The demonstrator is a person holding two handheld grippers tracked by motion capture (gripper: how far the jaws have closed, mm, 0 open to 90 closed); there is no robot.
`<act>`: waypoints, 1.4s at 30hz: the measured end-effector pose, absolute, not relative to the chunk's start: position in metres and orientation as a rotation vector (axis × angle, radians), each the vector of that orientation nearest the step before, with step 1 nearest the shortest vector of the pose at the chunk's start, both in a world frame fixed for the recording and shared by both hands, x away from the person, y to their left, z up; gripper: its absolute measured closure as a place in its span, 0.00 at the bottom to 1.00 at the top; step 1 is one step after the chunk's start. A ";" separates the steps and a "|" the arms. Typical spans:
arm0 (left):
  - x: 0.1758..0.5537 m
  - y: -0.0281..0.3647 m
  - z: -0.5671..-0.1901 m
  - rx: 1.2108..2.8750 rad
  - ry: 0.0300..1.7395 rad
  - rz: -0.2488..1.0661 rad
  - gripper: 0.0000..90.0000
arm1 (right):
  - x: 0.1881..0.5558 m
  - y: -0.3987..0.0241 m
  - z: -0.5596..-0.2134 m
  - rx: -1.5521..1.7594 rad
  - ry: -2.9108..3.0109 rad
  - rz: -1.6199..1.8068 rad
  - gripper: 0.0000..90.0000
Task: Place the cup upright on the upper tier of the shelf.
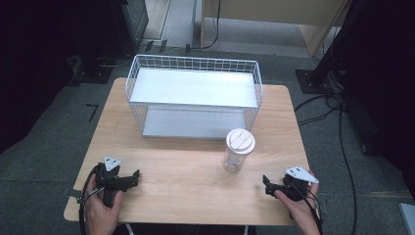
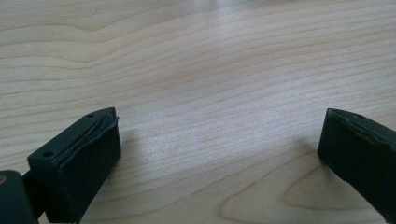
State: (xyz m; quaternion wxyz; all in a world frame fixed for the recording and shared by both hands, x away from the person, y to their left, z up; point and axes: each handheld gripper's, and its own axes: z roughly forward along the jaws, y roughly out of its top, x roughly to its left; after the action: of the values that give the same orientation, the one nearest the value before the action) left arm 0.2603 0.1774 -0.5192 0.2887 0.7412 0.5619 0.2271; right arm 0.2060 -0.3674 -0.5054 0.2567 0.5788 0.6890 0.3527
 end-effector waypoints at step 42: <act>0.260 0.178 -0.519 1.979 1.499 0.607 0.00 | 0.250 -0.261 -0.495 1.420 1.738 1.252 0.02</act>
State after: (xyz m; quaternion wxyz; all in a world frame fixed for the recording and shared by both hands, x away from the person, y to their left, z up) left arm 0.2603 0.1775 -0.5192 0.2886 0.7414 0.5616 0.2274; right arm 0.2500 -0.2606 -0.4950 0.2819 0.5299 0.6489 0.4675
